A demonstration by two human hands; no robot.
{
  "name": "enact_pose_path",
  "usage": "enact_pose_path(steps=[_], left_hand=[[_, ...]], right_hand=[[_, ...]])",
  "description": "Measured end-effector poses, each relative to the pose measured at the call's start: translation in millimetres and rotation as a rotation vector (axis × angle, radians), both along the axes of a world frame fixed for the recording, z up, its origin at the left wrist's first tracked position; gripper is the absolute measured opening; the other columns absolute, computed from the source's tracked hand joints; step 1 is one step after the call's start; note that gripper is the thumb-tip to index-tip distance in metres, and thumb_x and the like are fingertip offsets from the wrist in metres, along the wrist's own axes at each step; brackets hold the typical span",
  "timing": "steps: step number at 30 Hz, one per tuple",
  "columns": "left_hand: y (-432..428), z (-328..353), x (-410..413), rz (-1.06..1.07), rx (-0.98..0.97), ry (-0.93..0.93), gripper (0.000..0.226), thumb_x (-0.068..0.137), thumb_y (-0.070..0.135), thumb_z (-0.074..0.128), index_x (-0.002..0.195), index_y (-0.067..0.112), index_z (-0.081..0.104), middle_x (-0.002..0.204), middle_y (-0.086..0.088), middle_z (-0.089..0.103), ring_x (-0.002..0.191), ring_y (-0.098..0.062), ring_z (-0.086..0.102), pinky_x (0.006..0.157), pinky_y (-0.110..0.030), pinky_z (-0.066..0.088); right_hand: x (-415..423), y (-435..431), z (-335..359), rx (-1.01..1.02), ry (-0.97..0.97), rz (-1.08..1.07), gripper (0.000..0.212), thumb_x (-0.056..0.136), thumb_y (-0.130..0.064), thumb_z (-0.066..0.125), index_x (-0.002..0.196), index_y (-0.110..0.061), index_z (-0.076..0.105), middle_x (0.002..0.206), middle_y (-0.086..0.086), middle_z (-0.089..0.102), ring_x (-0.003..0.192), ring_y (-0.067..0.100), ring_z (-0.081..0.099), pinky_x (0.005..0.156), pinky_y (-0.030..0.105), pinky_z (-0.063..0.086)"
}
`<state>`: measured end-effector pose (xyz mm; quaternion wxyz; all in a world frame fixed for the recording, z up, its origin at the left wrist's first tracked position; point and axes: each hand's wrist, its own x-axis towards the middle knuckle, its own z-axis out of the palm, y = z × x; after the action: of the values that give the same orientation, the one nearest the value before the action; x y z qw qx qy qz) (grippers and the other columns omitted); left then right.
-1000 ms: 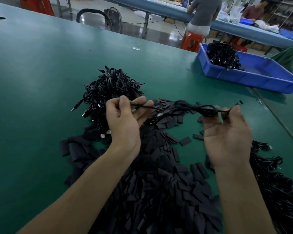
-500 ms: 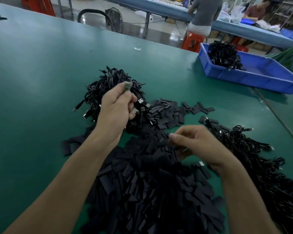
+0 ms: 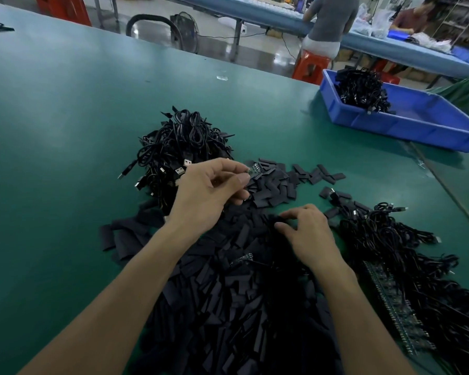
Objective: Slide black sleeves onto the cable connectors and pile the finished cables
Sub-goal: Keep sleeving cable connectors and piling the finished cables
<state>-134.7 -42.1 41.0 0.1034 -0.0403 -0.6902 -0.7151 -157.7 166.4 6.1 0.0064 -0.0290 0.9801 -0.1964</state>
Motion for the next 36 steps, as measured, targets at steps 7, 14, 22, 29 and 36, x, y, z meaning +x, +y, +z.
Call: enact_pose_path(steps=[7, 14, 22, 29, 36], left_hand=[[5.5, -8.5, 1.8, 0.012, -0.101, -0.032, 0.005, 0.085, 0.017, 0.077, 0.089, 0.018, 0.074, 0.075, -0.001, 0.075, 0.066, -0.017, 0.073, 0.062, -0.021, 0.057], [7.7, -11.8, 1.6, -0.022, -0.136, -0.046, 0.003, 0.085, 0.017, 0.077, 0.089, 0.017, 0.077, 0.074, -0.004, 0.074, 0.070, -0.023, 0.071, 0.066, -0.025, 0.059], [7.8, -13.1, 1.6, -0.015, -0.149, 0.000, 0.005, 0.084, 0.019, 0.078, 0.086, 0.023, 0.078, 0.071, 0.000, 0.074, 0.059, -0.016, 0.069, 0.059, -0.018, 0.053], [6.8, -15.3, 0.5, 0.002, -0.160, 0.018, 0.006, 0.082, 0.022, 0.080, 0.087, 0.023, 0.078, 0.070, 0.002, 0.074, 0.060, -0.013, 0.069, 0.060, -0.018, 0.053], [8.2, -16.1, 0.8, 0.004, -0.195, 0.029, 0.006, 0.081, 0.025, 0.081, 0.084, 0.027, 0.077, 0.070, 0.002, 0.075, 0.059, -0.013, 0.069, 0.060, -0.019, 0.055]], right_hand=[[5.8, 3.6, 0.6, -0.145, 0.094, -0.047, 0.015, 0.091, -0.023, 0.074, 0.105, -0.022, 0.076, 0.098, -0.005, 0.074, 0.086, 0.010, 0.066, 0.081, 0.029, 0.055], [6.0, 5.6, 15.0, -0.628, 0.148, 0.007, 0.025, 0.095, -0.015, 0.067, 0.087, -0.038, 0.064, 0.083, -0.010, 0.071, 0.073, 0.004, 0.067, 0.065, 0.017, 0.050], [14.2, -1.6, 39.7, -0.832, 0.241, 0.163, 0.026, 0.093, -0.014, 0.069, 0.102, -0.038, 0.070, 0.088, -0.012, 0.074, 0.077, 0.005, 0.067, 0.071, 0.017, 0.052], [16.9, -4.0, 43.5, -0.802, 0.245, 0.218, 0.025, 0.085, -0.020, 0.075, 0.101, -0.039, 0.069, 0.091, -0.025, 0.073, 0.084, -0.003, 0.068, 0.077, 0.011, 0.050], [18.3, -4.4, 39.7, -0.737, 0.326, 0.215, 0.020, 0.090, -0.017, 0.072, 0.099, -0.035, 0.069, 0.077, -0.020, 0.072, 0.071, 0.001, 0.068, 0.069, 0.009, 0.048]])
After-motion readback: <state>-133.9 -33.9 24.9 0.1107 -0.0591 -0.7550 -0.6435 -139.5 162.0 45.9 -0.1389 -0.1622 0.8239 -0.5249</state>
